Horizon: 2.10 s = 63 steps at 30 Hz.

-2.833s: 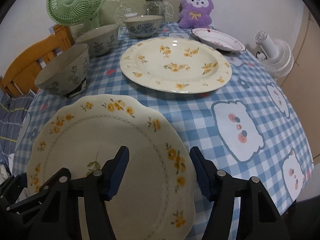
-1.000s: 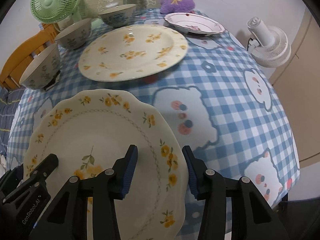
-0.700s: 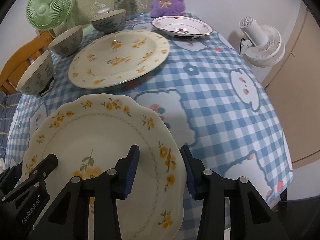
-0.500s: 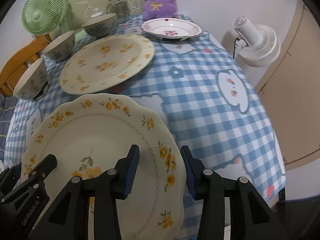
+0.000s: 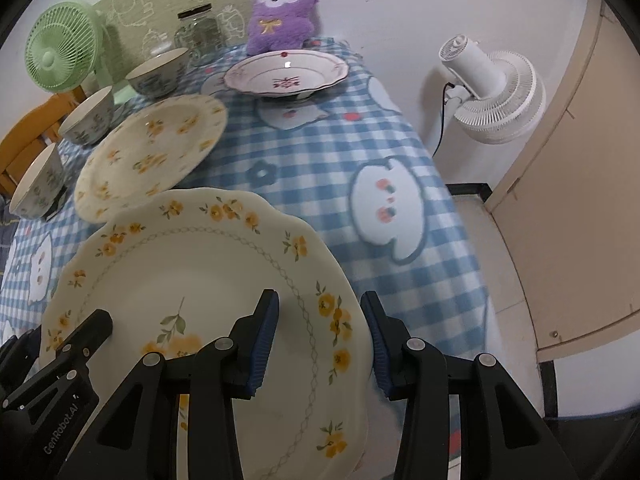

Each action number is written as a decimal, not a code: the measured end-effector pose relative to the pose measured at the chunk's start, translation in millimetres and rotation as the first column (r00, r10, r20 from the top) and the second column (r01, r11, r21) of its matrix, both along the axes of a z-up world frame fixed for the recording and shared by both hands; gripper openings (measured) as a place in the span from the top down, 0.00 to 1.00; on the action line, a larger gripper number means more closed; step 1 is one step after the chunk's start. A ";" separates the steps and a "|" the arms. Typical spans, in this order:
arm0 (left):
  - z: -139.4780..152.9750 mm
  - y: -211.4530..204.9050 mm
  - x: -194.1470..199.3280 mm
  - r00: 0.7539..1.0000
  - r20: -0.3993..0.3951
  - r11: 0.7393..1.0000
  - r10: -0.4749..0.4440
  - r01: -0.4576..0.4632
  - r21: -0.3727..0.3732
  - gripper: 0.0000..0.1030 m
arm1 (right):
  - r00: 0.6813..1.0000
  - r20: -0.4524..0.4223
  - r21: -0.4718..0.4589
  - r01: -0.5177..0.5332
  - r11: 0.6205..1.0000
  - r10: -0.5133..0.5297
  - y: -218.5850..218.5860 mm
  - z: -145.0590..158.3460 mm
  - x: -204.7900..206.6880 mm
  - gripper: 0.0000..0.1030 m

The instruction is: Organize plates and bowls

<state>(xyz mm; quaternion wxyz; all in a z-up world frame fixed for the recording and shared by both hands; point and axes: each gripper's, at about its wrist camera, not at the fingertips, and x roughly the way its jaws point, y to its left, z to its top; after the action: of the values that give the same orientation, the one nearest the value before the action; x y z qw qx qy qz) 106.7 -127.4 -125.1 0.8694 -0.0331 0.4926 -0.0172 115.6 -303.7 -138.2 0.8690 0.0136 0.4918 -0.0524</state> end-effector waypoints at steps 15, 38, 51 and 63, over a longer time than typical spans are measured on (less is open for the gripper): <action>-8.8 -52.9 31.2 1.000 0.016 1.000 0.017 -0.017 0.014 0.53 | 1.000 0.000 0.009 0.003 1.000 -0.003 -52.5 -6.7 29.2 0.56; -27.5 -68.4 42.7 0.999 -0.024 0.999 0.028 -0.027 0.024 0.42 | 0.996 -0.086 0.036 -0.018 0.999 0.021 -57.6 -26.7 41.9 0.38; -15.9 -61.3 36.0 0.999 -0.011 0.999 0.034 -0.034 0.016 0.17 | 0.999 -0.028 0.009 -0.042 0.999 0.042 -50.2 -4.5 26.9 0.21; 21.4 -54.8 20.9 0.998 0.051 0.999 0.038 -0.039 0.035 0.13 | 0.996 0.074 0.034 -0.062 0.998 0.059 -47.5 37.8 7.1 0.20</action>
<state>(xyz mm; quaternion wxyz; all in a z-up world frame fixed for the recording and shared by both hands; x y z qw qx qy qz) 127.6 -182.2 -103.7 0.8822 -0.0263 0.4701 0.0077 122.6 -351.2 -100.4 0.8872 0.0162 0.4609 -0.0168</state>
